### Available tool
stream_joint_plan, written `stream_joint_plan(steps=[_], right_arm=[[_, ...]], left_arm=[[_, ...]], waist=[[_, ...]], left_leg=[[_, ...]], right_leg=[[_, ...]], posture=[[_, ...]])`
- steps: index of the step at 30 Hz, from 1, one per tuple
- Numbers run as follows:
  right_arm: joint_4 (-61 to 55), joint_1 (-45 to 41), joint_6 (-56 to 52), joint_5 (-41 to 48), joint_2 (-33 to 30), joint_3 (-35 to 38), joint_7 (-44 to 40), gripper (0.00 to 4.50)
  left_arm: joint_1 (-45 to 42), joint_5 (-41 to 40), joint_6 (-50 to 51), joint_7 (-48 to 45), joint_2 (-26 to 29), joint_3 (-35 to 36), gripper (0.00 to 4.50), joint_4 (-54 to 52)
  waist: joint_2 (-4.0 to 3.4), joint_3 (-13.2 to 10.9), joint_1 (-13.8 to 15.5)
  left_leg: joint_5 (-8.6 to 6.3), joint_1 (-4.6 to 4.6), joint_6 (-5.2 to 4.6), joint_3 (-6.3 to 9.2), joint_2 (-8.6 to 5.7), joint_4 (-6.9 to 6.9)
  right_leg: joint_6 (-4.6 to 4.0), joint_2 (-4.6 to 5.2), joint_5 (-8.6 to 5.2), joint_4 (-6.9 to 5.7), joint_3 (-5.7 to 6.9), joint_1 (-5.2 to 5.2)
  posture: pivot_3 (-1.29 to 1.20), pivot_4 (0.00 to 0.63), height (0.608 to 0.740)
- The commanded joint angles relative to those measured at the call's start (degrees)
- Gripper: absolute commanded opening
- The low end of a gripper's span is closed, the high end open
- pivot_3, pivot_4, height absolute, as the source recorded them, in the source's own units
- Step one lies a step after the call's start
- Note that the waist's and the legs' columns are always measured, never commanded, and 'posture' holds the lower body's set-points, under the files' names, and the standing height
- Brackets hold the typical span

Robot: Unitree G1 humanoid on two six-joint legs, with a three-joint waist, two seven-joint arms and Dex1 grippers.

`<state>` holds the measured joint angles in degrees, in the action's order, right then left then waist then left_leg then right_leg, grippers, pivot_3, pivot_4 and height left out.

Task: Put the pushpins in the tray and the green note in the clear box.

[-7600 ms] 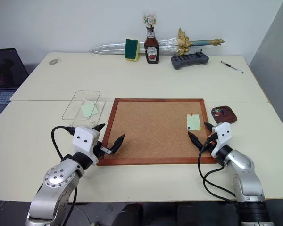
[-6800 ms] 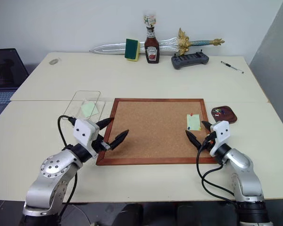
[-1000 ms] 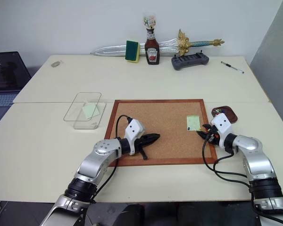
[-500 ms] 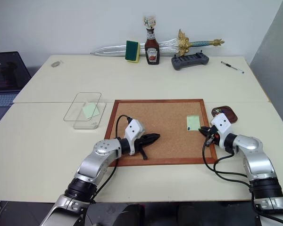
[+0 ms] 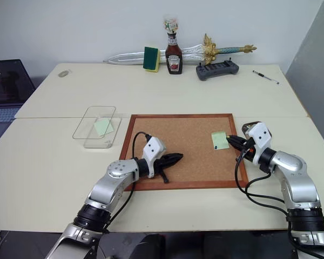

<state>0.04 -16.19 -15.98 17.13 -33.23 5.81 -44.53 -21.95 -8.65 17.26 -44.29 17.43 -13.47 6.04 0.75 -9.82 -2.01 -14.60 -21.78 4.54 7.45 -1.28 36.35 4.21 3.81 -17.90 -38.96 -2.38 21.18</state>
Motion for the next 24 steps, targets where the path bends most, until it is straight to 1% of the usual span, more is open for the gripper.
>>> stream_joint_plan(steps=[1,3,7,18,19,20,21,22,24], right_arm=[[2.0,-2.1,-3.3,2.0,0.9,5.5,5.9,0.04],[5.0,-3.0,-4.6,1.0,1.0,6.7,8.8,0.04],[12.0,-5.7,-4.1,-3.8,0.2,7.0,15.7,0.04],[20.8,-10.6,-2.4,-7.6,-0.1,6.0,19.1,0.04],[21.6,-11.0,-2.3,-7.7,0.0,6.1,19.2,0.28],[22.2,-11.3,-2.2,-7.7,0.0,6.2,19.4,0.28],[22.5,-11.4,-2.0,-7.7,0.0,6.3,19.4,0.59],[22.8,-11.6,-1.9,-7.7,-0.1,6.4,19.5,0.66],[22.5,-11.8,-2.1,-7.5,-0.2,6.7,19.4,1.02]], left_arm=[[1.8,1.5,1.7,0.2,0.8,-1.4,0.00,1.0],[1.9,1.6,1.5,0.2,0.9,-1.5,0.00,0.9],[2.0,1.7,1.4,0.3,0.9,-1.6,0.00,0.9],[2.1,1.9,1.1,0.4,0.9,-1.7,0.00,1.0],[2.0,1.9,1.1,0.4,0.9,-1.7,0.00,1.1],[2.0,1.9,1.1,0.4,1.0,-1.7,0.00,1.1],[2.1,1.9,1.0,0.4,1.0,-1.7,0.00,1.1],[2.1,1.9,1.0,0.4,1.0,-1.7,0.00,1.0],[2.2,1.9,1.0,0.5,1.1,-1.7,0.00,0.9]], waist=[[0.00,0.0,0.0],[0.00,0.0,0.0],[-0.03,0.0,0.0],[-0.11,0.1,-0.2],[-0.11,0.1,-0.2],[-0.11,0.1,-0.2],[-0.11,0.1,-0.2],[-0.11,0.1,-0.2],[-0.12,0.1,-0.2]], left_leg=[[0.00,0.00,0.00,0.01,0.00,0.00],[0.00,0.00,0.00,0.00,-0.01,0.00],[0.00,0.01,0.00,-0.02,0.00,-0.01],[0.00,0.00,0.00,-0.05,0.00,-0.02],[0.00,0.00,0.00,-0.07,0.00,-0.02],[0.00,0.00,0.00,-0.07,0.00,-0.02],[0.00,0.00,0.00,-0.06,0.00,-0.02],[0.00,0.01,0.00,-0.06,0.00,-0.02],[0.00,0.00,0.00,-0.06,0.00,-0.02]], right_leg=[[0.00,0.00,0.00,0.00,0.00,0.00],[0.00,0.00,0.00,0.00,0.00,0.00],[-0.01,0.00,0.00,-0.01,-0.01,0.01],[0.00,0.00,0.00,-0.01,-0.03,0.02],[0.00,0.00,0.00,-0.01,-0.04,0.02],[0.00,0.00,0.00,-0.01,-0.05,0.02],[0.00,0.00,0.00,-0.01,-0.04,0.02],[-0.01,0.00,0.00,-0.01,-0.04,0.01],[-0.01,0.00,0.00,-0.01,-0.04,0.01]], posture=[[0.00,0.150,0.740],[0.00,0.150,0.740],[0.00,0.150,0.740],[0.00,0.150,0.740],[0.00,0.150,0.740],[0.00,0.150,0.740],[0.00,0.150,0.740],[0.00,0.150,0.740],[0.00,0.150,0.740]])
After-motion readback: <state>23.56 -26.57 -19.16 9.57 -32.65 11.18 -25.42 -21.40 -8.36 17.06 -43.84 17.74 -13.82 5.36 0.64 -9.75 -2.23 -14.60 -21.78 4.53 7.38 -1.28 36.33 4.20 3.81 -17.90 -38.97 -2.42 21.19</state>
